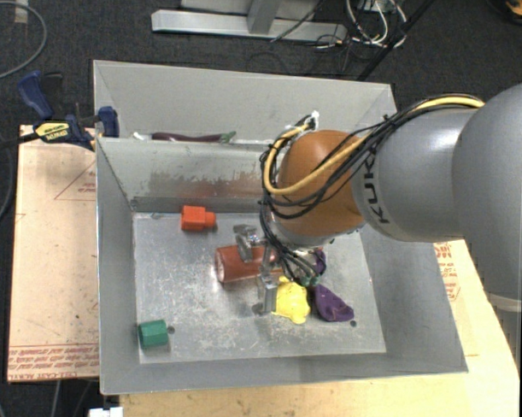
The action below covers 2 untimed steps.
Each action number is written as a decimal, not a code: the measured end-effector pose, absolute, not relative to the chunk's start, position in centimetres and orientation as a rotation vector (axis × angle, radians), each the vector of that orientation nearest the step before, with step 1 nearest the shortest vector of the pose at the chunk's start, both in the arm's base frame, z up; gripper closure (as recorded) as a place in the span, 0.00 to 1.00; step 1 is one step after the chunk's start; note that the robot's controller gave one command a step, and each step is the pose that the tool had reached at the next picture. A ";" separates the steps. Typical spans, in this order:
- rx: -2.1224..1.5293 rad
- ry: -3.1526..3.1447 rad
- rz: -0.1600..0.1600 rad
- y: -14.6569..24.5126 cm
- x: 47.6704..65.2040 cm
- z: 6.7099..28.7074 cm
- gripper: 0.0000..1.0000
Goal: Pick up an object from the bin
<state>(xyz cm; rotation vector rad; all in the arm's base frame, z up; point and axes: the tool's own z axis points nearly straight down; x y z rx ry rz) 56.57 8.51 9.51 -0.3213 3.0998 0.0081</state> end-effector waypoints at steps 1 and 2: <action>-0.282 3.106 0.012 8.5 58.2 9.7 0.00; -0.583 3.065 0.002 8.3 58.3 10.9 0.00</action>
Offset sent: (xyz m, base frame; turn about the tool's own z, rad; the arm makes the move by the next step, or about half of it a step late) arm 0.0172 -0.0022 0.0037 -0.5641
